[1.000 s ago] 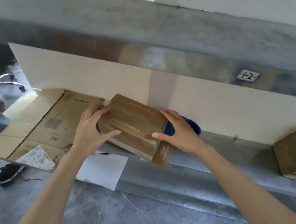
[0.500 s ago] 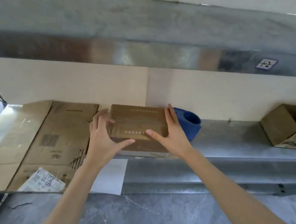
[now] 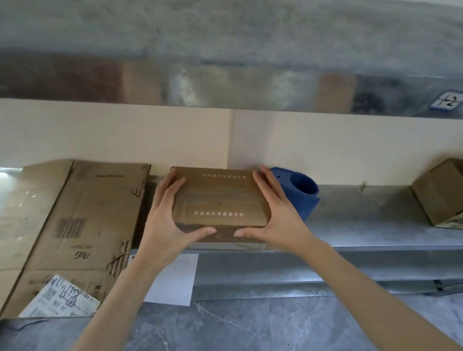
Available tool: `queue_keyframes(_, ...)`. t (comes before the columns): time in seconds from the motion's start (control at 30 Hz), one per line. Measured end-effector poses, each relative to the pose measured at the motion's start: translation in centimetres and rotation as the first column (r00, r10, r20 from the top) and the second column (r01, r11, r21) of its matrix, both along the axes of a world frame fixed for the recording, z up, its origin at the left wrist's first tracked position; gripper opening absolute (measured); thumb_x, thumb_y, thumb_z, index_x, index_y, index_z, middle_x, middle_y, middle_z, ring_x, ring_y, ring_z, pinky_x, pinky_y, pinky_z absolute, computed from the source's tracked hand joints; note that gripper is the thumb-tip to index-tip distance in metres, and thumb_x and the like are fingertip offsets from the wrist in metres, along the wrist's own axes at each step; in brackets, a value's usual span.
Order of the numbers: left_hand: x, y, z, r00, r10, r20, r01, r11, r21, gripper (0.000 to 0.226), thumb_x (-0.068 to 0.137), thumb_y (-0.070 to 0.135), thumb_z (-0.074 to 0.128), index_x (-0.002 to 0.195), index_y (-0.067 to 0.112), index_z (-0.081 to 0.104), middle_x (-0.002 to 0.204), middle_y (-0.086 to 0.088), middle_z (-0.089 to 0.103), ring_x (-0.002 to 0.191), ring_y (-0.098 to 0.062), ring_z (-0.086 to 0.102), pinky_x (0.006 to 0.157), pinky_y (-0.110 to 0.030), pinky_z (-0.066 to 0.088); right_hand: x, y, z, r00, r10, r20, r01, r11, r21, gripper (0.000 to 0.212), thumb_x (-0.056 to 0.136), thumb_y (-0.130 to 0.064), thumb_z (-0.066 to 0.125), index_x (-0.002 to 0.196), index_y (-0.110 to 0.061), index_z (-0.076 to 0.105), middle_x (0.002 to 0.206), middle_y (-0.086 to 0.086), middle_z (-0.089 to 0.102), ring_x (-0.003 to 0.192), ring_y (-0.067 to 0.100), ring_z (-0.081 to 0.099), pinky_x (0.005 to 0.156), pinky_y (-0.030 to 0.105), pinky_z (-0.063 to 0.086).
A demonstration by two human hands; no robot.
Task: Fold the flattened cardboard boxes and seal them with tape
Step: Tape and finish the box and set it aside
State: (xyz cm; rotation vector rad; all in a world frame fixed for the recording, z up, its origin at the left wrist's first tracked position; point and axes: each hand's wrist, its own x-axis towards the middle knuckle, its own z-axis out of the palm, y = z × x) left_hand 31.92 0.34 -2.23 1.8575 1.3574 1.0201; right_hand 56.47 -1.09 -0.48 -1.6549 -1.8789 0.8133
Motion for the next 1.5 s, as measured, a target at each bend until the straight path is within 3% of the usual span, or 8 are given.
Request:
queue_keyframes(0.2, 0.2, 0.3, -0.8, 0.996, 0.008, 0.085, -0.011, 0.999, 0.038, 0.093, 0.053, 0.053, 0.089, 0.135, 0.032, 0.051, 0.160, 0.023, 0.022, 0.145, 0.004, 0.025, 0.110, -0.004, 0.023, 0.1, 0.0, -1.0, 0.979, 0.002, -0.203, 0.020, 0.994, 0.104, 0.105, 0.059, -0.051, 0.089, 0.148, -0.021, 0.042, 0.154, -0.013, 0.029, 0.147, 0.006, 0.024, 0.120, 0.022, 0.022)
queue_keyframes(0.5, 0.1, 0.4, -0.9, 0.994, -0.027, 0.105, 0.021, 0.998, 0.059, 0.082, 0.055, 0.048, 0.090, 0.128, 0.033, 0.056, 0.160, 0.016, 0.023, 0.147, -0.004, 0.025, 0.111, -0.007, 0.024, 0.4, 0.1, -1.3, 0.982, 0.032, -0.188, -0.007, 0.991, 0.131, 0.101, 0.062, -0.045, 0.090, 0.149, -0.026, 0.043, 0.157, -0.015, 0.025, 0.150, 0.007, 0.017, 0.119, 0.014, 0.016)
queue_keyframes(0.77, 0.3, 0.3, -0.9, 0.996, -0.002, 0.093, 0.001, 1.000, 0.014, 0.096, 0.055, 0.047, 0.090, 0.141, 0.042, 0.048, 0.165, 0.021, 0.008, 0.149, 0.005, 0.011, 0.113, -0.007, 0.019, 0.6, 0.0, -1.3, 0.975, 0.060, -0.213, -0.045, 0.996, 0.071, 0.103, 0.067, -0.047, 0.087, 0.153, -0.041, 0.030, 0.162, -0.027, -0.011, 0.149, -0.004, -0.003, 0.113, 0.004, 0.015)
queue_keyframes(0.97, 0.5, 0.1, -0.7, 0.994, 0.016, 0.106, -0.016, 1.000, -0.006, 0.079, 0.053, 0.045, 0.090, 0.126, 0.035, 0.061, 0.163, 0.018, 0.017, 0.143, 0.013, 0.018, 0.106, 0.001, 0.022, 0.6, 0.1, -1.3, 0.986, 0.055, -0.160, -0.039, 0.994, 0.104, 0.096, 0.066, -0.045, 0.089, 0.149, -0.039, 0.041, 0.162, -0.024, -0.002, 0.147, -0.009, 0.000, 0.105, -0.004, 0.012)
queue_keyframes(1.1, 0.0, -0.1, -0.2, 0.996, -0.028, 0.081, 0.030, 0.999, -0.022, 0.082, 0.058, 0.039, 0.091, 0.131, 0.033, 0.056, 0.164, 0.018, 0.012, 0.146, 0.009, 0.017, 0.115, -0.018, 0.024, 0.4, -0.4, -1.0, 0.988, 0.011, -0.156, 0.014, 0.987, 0.161, 0.094, 0.058, -0.053, 0.089, 0.141, -0.039, 0.047, 0.161, -0.019, 0.013, 0.148, -0.003, 0.012, 0.108, 0.000, 0.015)
queue_keyframes(1.23, -0.7, -0.3, -0.2, 0.993, -0.030, 0.110, 0.033, 0.999, -0.030, 0.096, 0.062, 0.021, 0.094, 0.141, 0.040, 0.043, 0.164, 0.021, 0.009, 0.149, 0.003, 0.012, 0.117, -0.028, 0.023, 0.8, -1.5, -1.4, 0.982, -0.004, -0.189, 0.039, 0.983, 0.180, 0.096, 0.059, -0.051, 0.088, 0.142, -0.040, 0.042, 0.161, -0.019, 0.016, 0.147, -0.003, 0.016, 0.109, 0.002, 0.017)
queue_keyframes(1.33, -1.5, -0.9, -1.0, 0.964, -0.027, 0.266, 0.049, 0.996, -0.080, 0.104, 0.066, 0.011, 0.091, 0.149, 0.036, 0.033, 0.159, 0.020, 0.027, 0.147, -0.002, 0.028, 0.119, -0.031, 0.030, 1.3, -2.3, -1.9, 0.980, -0.023, -0.197, 0.058, 0.983, 0.174, 0.100, 0.070, -0.044, 0.086, 0.152, -0.039, 0.030, 0.163, -0.020, 0.010, 0.148, -0.003, 0.014, 0.114, 0.007, 0.018)
queue_keyframes(1.5, -2.2, -2.3, -2.7, 0.951, 0.030, 0.308, 0.024, 0.985, -0.170, 0.090, 0.076, 0.014, 0.086, 0.145, 0.040, 0.035, 0.141, 0.028, 0.048, 0.134, 0.001, 0.046, 0.106, -0.017, 0.042, 1.2, -2.8, -2.1, 0.976, -0.031, -0.217, 0.062, 0.988, 0.141, 0.110, 0.076, -0.033, 0.085, 0.156, -0.042, 0.010, 0.163, -0.024, 0.008, 0.150, 0.001, 0.011, 0.122, 0.025, 0.018)
